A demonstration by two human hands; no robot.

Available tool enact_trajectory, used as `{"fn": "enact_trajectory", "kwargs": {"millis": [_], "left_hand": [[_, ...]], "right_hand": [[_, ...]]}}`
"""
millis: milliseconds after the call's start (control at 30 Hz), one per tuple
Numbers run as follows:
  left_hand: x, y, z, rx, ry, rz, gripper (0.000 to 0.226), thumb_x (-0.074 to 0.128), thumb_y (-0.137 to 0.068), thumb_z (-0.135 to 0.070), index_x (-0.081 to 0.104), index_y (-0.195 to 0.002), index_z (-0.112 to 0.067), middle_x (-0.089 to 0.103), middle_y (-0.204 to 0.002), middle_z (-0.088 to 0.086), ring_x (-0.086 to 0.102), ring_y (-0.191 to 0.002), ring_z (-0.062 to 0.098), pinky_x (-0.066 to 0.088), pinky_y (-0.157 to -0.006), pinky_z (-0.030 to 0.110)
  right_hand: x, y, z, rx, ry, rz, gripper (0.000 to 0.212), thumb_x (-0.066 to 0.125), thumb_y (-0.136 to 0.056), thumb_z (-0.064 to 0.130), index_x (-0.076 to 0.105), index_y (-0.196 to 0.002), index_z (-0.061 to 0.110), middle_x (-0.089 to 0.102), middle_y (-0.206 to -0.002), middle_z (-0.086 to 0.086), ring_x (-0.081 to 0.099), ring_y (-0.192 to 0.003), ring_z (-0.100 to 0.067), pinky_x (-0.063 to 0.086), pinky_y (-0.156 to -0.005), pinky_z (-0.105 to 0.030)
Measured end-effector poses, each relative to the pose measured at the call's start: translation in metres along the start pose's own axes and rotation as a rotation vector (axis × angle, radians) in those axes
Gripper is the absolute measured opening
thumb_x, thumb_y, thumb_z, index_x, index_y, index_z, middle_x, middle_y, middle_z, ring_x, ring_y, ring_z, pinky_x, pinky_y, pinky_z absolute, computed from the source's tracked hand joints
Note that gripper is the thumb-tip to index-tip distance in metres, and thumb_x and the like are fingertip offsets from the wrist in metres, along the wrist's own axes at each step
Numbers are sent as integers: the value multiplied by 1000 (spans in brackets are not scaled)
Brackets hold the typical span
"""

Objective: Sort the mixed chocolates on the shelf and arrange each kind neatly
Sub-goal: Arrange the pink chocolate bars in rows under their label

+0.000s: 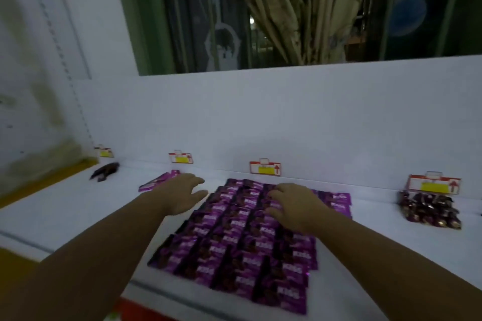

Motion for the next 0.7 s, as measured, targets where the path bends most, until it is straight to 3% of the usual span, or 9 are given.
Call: {"fn": "enact_trajectory", "kwargs": {"millis": [167, 333, 500, 700], "left_hand": [[-12, 65, 90, -87, 50, -82, 52, 33, -96, -48, 34, -141, -22, 30, -150, 0, 26, -137, 17, 20, -111, 31], [-14, 112, 148, -105, 60, -91, 49, 35, -96, -45, 37, -140, -22, 29, -151, 1, 23, -139, 17, 18, -112, 30], [-15, 124, 186, -88, 134, -121, 47, 38, -95, -46, 40, -137, -25, 39, -144, -2, 36, -131, 16, 28, -108, 33], [-5, 106, 213, -54, 212, -135, 46, 47, -93, -42, 41, -135, -27, 38, -143, -6, 36, -129, 12, 28, -107, 29]], "right_hand": [[-8, -22, 144, -205, -65, -18, 53, 40, -95, 46, 45, -135, 12, 49, -132, -11, 44, -121, -27, 35, -102, -37], [-3, -28, 229, -300, 3, 8, 53, 42, -95, 46, 42, -139, 15, 45, -138, -10, 40, -126, -27, 32, -105, -41], [8, -37, 272, -341, 50, 91, 54, 36, -96, 50, 38, -141, 20, 38, -145, -4, 37, -129, -23, 25, -109, -39], [19, -66, 279, -327, -21, 132, 51, 37, -96, 49, 39, -139, 22, 40, -143, -2, 39, -127, -21, 29, -108, -37]]}}
Point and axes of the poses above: each hand's wrist, its own y-axis away from the middle knuckle, its own x-axis out of the palm, z = x × y, the point moved 7 cm from there along -y, towards the middle knuckle
